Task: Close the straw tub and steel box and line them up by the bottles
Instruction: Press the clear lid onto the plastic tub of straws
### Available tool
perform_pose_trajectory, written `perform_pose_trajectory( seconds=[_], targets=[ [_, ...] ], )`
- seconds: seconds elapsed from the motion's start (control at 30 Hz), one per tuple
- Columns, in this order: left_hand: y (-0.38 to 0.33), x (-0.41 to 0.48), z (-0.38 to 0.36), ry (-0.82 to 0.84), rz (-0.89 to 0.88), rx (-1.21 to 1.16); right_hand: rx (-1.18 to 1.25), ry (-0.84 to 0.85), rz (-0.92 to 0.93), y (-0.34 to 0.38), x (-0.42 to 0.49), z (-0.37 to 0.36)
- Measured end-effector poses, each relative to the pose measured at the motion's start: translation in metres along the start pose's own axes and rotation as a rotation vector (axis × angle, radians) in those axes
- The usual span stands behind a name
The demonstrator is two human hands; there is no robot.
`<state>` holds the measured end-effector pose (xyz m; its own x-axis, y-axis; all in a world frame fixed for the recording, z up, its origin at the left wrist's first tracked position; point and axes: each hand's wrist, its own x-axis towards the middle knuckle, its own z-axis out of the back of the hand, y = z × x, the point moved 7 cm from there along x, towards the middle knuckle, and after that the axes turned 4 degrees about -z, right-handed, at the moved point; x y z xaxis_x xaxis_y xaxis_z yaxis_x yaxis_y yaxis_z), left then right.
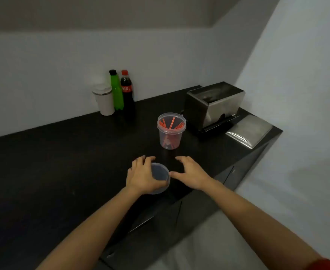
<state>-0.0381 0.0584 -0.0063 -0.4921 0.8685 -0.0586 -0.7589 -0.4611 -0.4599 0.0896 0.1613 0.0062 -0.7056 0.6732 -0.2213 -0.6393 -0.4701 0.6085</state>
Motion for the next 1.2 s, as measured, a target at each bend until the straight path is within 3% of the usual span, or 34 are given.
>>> perform_pose_trajectory(
  seconds=[0.33, 0.53, 0.67, 0.83, 1.03, 1.2],
  targets=[
    [0.004, 0.001, -0.02, 0.088, 0.025, 0.08, 0.083, 0.022, -0.06, -0.012, 0.013, -0.035],
    [-0.004, 0.007, -0.019, 0.037, 0.034, -0.044, 0.37, 0.049, -0.176, -0.012, 0.018, -0.029],
    [-0.013, 0.014, -0.007, -0.056, -0.016, -0.058, 0.727, 0.078, -0.308, -0.011, 0.018, -0.023],
    [-0.023, 0.02, 0.011, -0.1, -0.081, -0.106, 0.888, 0.057, -0.269, 0.004, 0.02, 0.004],
    [-0.033, 0.03, 0.042, -0.178, -0.134, -0.409, 0.928, -0.014, -0.176, 0.018, 0.027, 0.044],
    [-0.026, 0.051, 0.061, -0.285, 0.041, -0.73, 0.969, -0.06, -0.089, 0.026, 0.043, 0.078]
  ],
)
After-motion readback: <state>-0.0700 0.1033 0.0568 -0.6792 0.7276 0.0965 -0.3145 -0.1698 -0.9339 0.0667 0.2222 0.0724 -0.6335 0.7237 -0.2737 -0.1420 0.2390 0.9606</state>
